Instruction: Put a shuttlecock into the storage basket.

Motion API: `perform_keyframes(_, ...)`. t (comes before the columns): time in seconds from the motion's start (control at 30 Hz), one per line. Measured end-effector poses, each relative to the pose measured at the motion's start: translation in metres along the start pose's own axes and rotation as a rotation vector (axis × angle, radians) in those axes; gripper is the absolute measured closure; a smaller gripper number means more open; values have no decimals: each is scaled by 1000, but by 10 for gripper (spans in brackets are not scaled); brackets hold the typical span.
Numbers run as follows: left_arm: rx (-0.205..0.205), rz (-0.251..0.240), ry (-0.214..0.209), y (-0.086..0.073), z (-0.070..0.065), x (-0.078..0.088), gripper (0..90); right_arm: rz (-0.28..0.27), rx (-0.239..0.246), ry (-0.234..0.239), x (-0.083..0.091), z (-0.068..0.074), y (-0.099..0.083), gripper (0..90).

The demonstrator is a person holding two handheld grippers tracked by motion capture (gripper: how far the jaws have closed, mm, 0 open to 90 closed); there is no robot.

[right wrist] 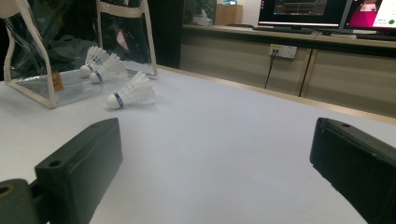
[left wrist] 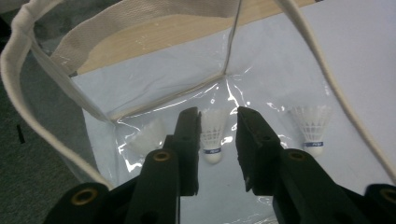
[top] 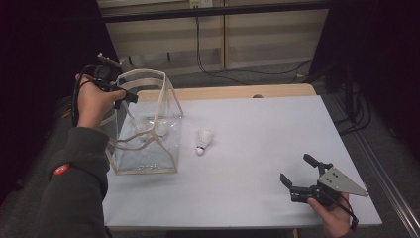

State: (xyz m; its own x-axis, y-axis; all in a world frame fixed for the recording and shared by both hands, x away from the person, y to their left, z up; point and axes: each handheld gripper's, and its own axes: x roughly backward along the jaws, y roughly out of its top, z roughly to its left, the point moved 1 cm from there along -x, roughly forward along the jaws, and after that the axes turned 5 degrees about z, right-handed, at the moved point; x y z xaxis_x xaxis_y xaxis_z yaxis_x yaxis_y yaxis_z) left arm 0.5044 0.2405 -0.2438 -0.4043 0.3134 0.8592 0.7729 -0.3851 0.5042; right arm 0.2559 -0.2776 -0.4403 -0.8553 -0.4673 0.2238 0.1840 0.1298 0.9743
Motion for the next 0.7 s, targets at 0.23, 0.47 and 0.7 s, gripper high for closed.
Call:
perform_keyframes(0.23, -2, -14, -32, 0, -8, 3, 650, -2, 1, 0, 1, 1, 1, 24)
perform_keyframes(0.47, 8, -16, -45, -2, -11, 6, 608, -3, 2, 0, 2, 1, 1, 24)
perform_keyframes(0.7, 27, -23, -55, -3, -15, 9, 547, -3, 3, 1, 2, 2, 2, 24)
